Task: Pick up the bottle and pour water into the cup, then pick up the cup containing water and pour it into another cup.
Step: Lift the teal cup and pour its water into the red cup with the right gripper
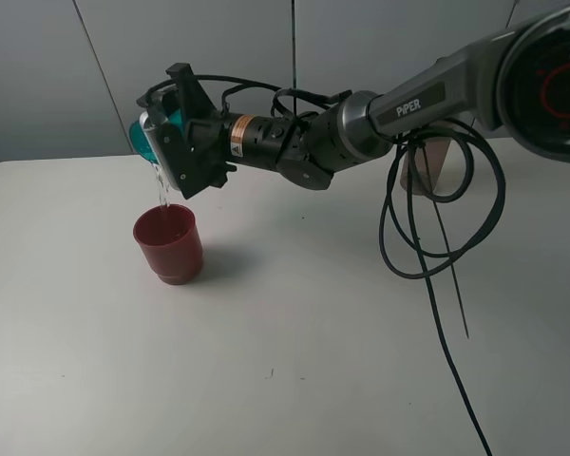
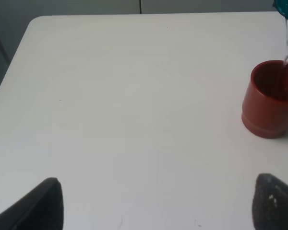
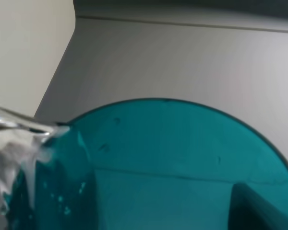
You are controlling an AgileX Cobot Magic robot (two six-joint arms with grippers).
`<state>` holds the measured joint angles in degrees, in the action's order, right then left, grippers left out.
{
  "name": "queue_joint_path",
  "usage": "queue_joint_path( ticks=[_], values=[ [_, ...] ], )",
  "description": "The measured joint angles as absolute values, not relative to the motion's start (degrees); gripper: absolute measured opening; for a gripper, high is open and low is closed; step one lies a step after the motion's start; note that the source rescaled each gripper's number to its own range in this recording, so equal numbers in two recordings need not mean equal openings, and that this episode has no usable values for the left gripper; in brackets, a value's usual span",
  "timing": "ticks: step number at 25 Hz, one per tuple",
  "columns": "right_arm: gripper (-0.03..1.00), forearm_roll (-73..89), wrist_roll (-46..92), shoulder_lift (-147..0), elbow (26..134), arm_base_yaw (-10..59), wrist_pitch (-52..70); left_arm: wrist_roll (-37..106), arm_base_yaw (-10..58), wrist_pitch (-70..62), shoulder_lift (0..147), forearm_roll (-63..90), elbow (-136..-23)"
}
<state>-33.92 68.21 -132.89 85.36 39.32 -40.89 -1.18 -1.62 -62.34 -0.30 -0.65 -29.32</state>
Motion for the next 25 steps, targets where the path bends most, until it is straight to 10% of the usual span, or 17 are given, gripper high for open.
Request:
queue_joint_path(
  ticks=[25],
  values=[
    [0.05, -42.4, 77.8, -132.9, 85.4, 39.3, -43.0, -1.2, -1.6, -62.3, -0.3, -0.6, -29.3]
  ],
)
